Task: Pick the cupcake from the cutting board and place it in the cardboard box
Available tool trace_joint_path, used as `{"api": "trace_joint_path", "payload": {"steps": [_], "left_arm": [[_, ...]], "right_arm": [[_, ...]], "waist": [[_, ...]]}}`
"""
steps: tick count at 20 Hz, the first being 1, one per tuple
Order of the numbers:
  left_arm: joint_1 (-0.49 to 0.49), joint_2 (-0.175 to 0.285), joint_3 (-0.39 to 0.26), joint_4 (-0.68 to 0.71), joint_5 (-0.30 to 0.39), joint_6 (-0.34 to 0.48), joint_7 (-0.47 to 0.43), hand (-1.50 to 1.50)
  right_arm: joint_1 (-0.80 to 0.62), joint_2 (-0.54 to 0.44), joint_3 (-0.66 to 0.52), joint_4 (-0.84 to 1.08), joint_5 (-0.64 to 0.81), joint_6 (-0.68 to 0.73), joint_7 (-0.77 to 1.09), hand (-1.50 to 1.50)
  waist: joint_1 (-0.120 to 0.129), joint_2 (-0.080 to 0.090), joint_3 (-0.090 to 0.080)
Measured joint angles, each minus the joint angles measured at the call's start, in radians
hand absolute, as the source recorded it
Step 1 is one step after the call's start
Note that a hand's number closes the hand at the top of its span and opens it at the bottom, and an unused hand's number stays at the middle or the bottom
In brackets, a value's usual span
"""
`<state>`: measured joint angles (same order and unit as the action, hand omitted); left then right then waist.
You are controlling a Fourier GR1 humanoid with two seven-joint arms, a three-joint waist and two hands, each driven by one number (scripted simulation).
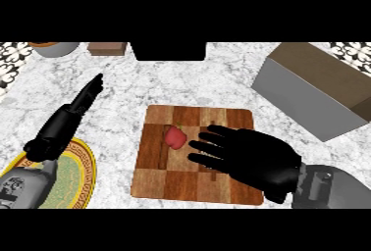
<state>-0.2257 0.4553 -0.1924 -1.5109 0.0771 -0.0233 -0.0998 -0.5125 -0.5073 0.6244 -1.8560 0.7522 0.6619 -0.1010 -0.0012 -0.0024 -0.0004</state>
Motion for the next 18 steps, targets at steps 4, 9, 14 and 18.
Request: {"api": "trace_joint_path", "payload": {"steps": [4,9,14,18], "left_arm": [[-0.004,-0.025,0.021,0.015,-0.025,-0.018,-0.009,0.00],[-0.017,-0.052,0.045,0.026,-0.054,-0.039,-0.008,0.00],[-0.003,-0.067,0.071,-0.002,-0.071,-0.067,0.013,0.00],[0.007,-0.086,0.090,-0.022,-0.090,-0.085,0.022,0.00]], "right_arm": [[0.042,0.061,0.017,-0.032,0.053,0.057,0.060,-1.50],[0.062,0.115,0.037,-0.016,0.153,0.059,0.080,-1.50],[0.085,0.164,0.048,0.025,0.247,0.022,0.069,-1.50],[0.100,0.185,0.046,0.070,0.313,-0.006,0.033,-1.50]], "waist": [[0.000,0.001,0.000],[0.002,0.002,0.000],[0.003,0.002,0.000],[0.004,0.002,0.000]]}}
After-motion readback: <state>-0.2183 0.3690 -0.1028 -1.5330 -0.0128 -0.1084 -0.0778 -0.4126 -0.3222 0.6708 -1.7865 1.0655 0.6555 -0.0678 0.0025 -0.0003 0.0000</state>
